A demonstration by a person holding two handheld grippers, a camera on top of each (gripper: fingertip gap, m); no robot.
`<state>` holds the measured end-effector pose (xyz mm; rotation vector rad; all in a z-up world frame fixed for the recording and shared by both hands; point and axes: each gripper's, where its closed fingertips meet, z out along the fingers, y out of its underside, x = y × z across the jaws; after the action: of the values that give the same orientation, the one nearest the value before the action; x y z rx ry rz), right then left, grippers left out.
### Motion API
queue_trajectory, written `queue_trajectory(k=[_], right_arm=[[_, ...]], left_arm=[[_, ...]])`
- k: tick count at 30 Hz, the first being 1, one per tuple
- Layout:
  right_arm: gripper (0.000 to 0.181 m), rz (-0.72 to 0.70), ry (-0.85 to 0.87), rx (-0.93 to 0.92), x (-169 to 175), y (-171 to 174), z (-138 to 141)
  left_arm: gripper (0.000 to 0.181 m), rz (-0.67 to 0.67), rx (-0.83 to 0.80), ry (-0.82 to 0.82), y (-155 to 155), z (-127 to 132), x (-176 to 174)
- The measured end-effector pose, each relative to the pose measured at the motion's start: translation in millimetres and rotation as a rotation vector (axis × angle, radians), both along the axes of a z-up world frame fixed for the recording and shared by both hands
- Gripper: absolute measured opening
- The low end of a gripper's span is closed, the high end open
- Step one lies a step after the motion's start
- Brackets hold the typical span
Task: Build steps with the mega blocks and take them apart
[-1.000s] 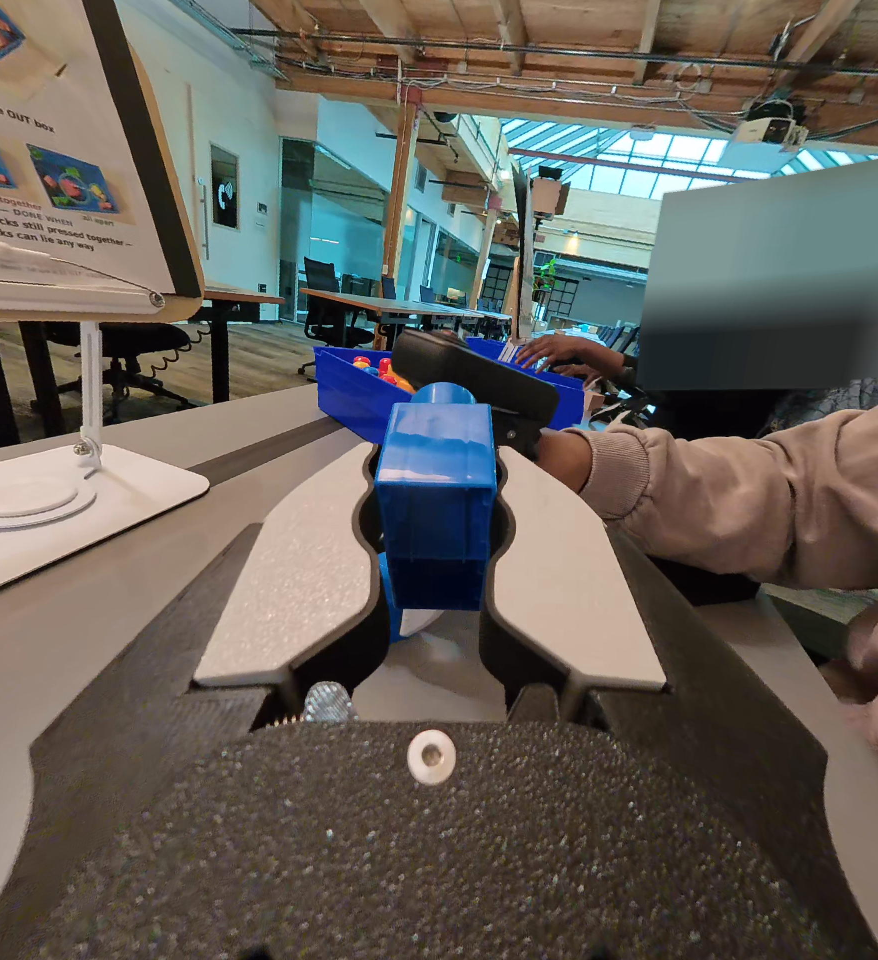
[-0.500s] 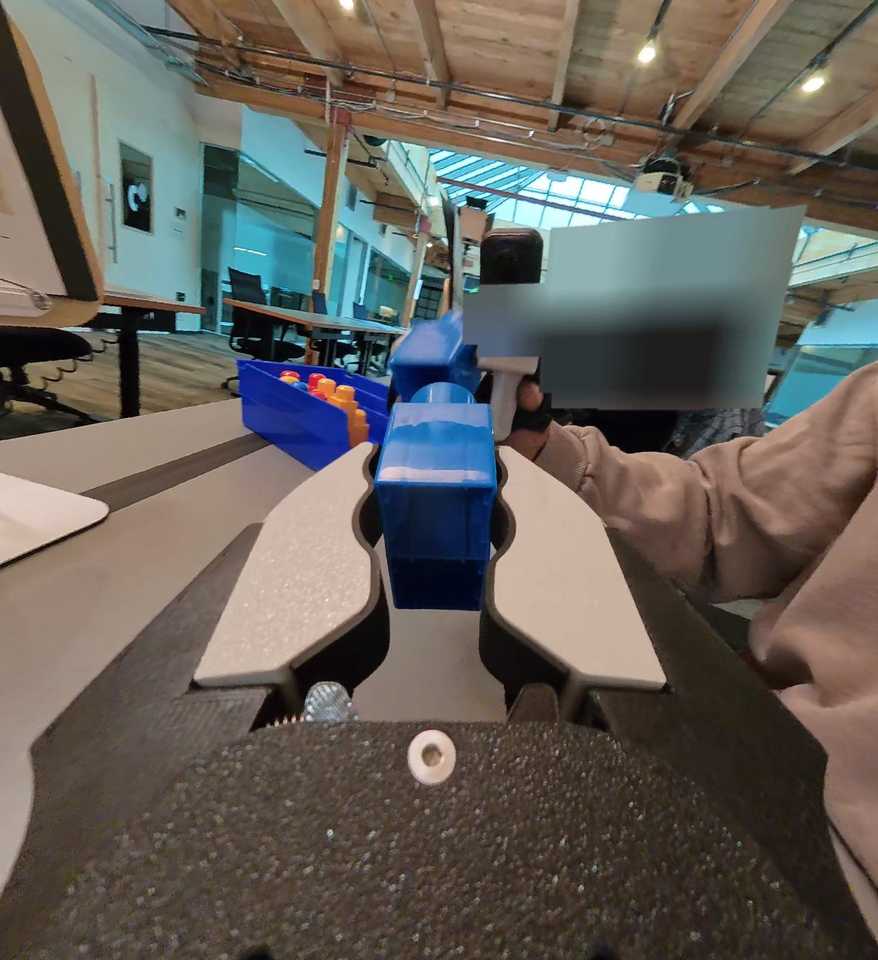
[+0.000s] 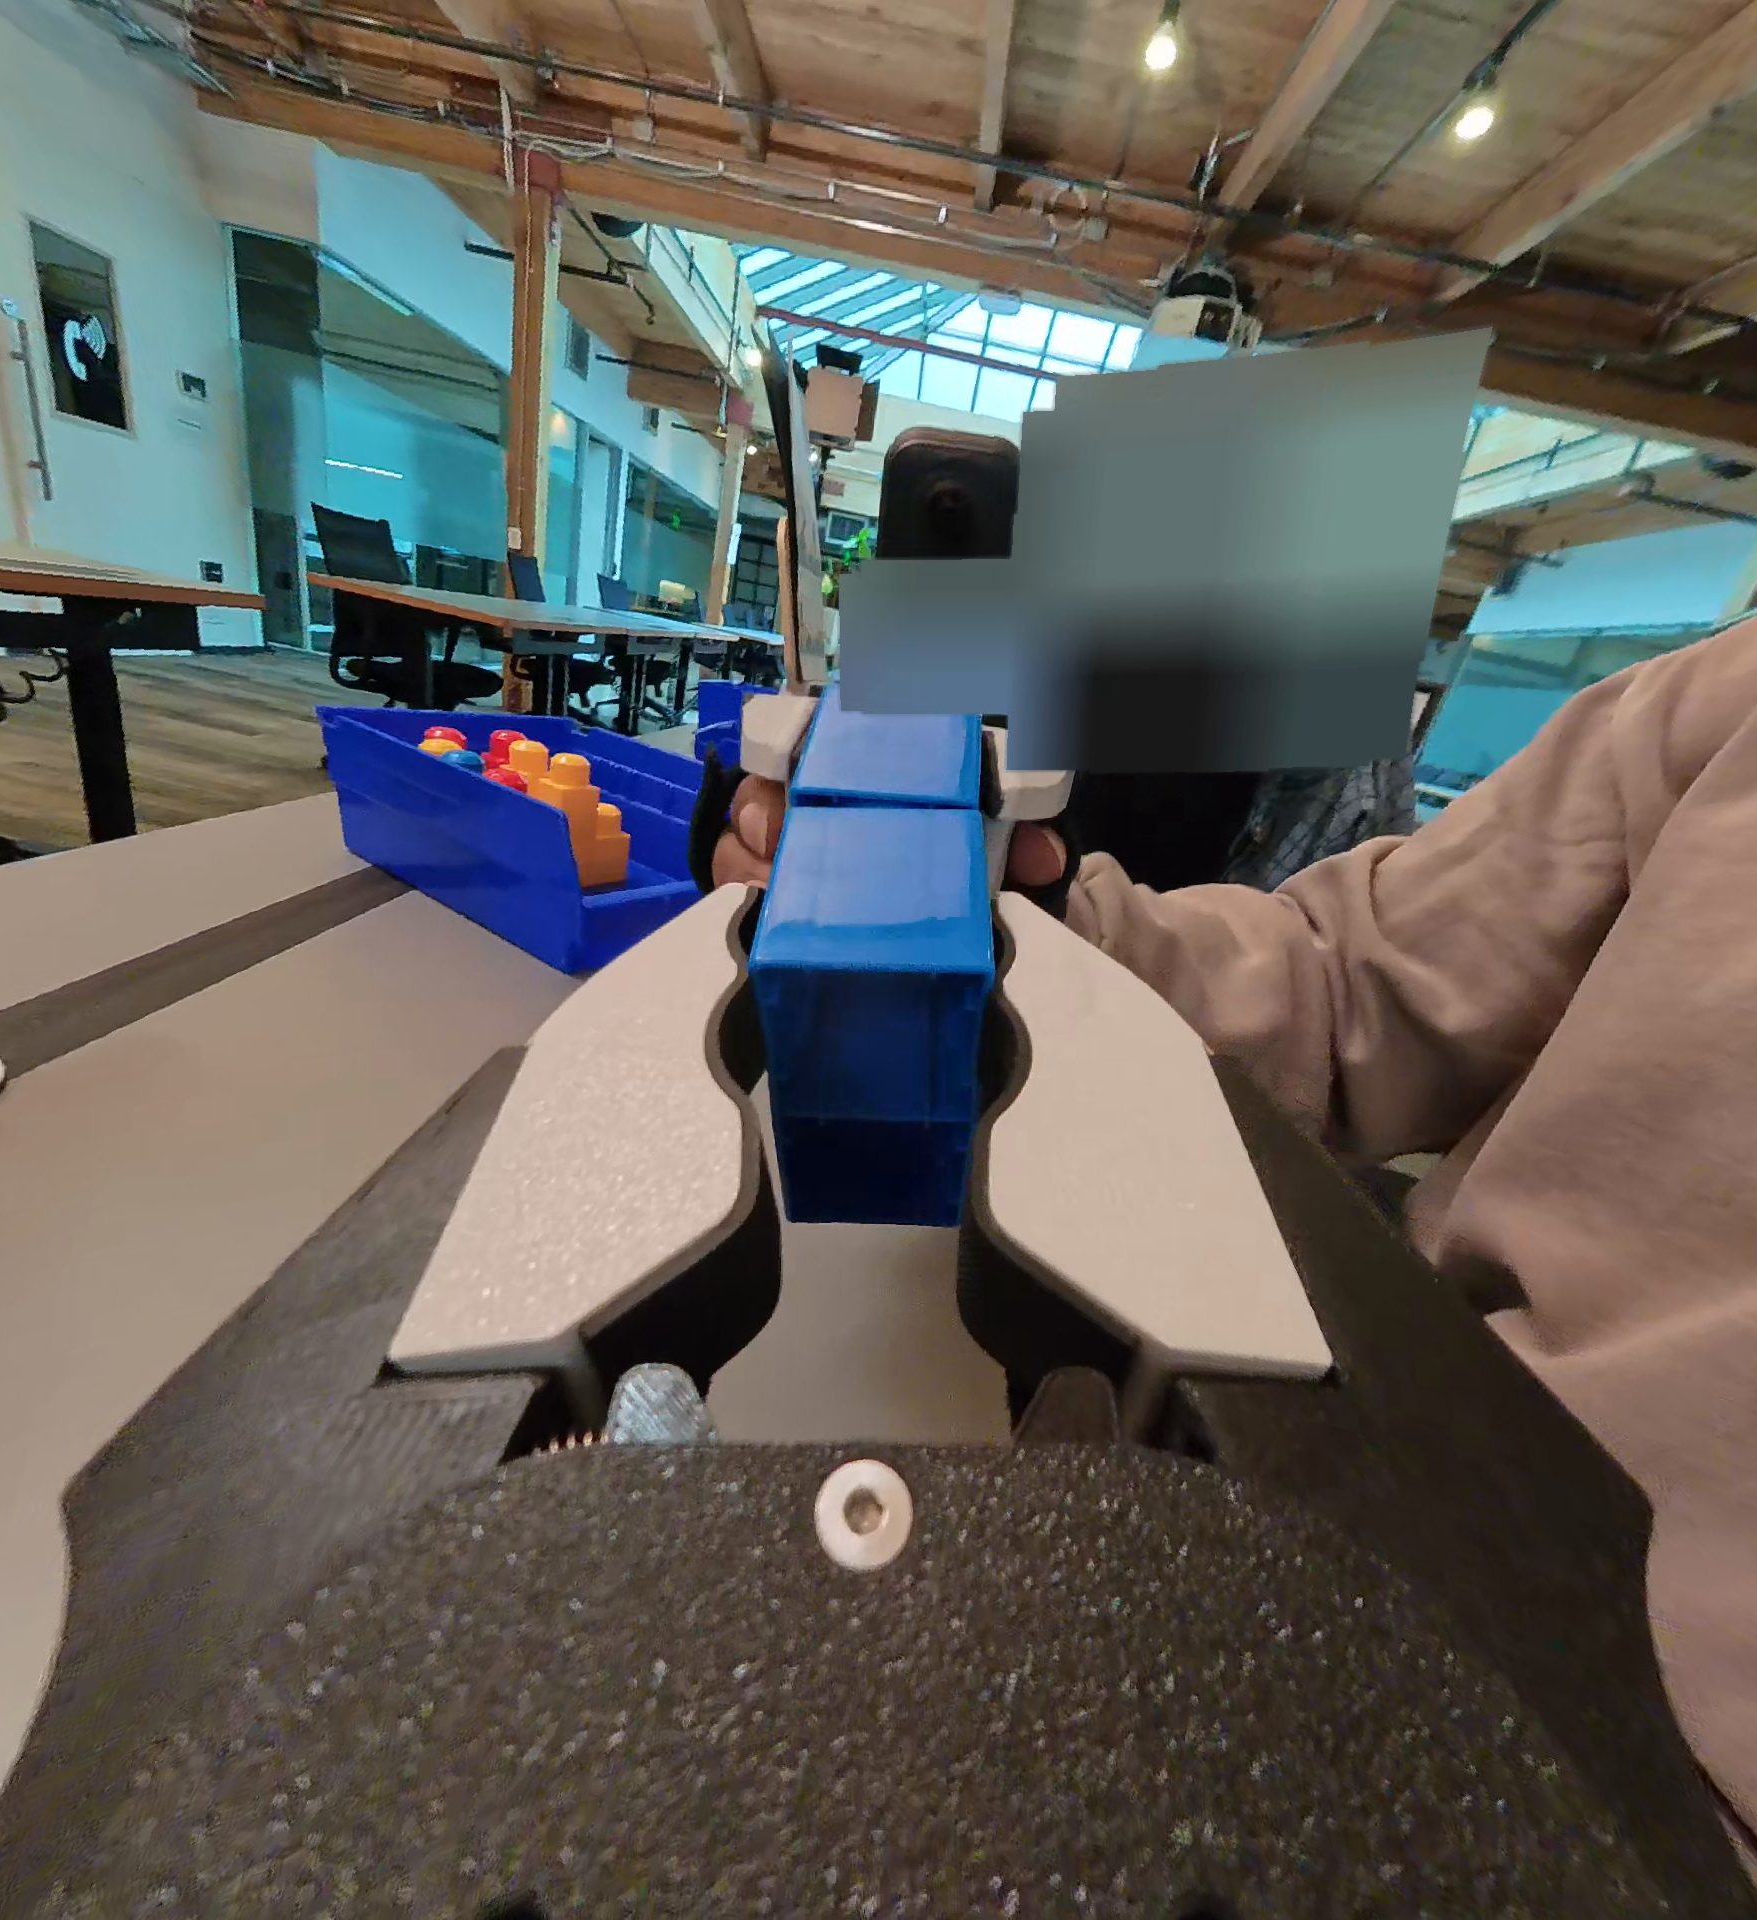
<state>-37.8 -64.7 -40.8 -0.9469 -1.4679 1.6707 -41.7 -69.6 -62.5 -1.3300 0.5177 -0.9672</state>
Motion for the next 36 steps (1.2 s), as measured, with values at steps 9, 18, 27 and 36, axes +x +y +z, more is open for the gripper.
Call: queue_trajectory(k=[9,18,27,36], right_arm=[[0.036,0.025,-0.078,0.107,2.9,-5.1,-20.4],[0.036,0.052,-0.169,0.229,15.7,-7.1,-37.3],[0.041,-0.033,-0.148,0.154,19.1,-1.9,-25.7],[0.033,-0.069,-0.143,0.137,32.3,1.2,-16.4]], left_arm=[[0.038,0.0,-0.002,0.131,-3.4,-9.6,7.8],[0.038,-0.015,0.012,0.208,-3.6,-19.7,19.4],[0.039,0.016,0.048,0.143,-2.8,-10.9,12.7],[0.04,-0.01,0.048,0.132,-3.1,-13.6,24.0]])
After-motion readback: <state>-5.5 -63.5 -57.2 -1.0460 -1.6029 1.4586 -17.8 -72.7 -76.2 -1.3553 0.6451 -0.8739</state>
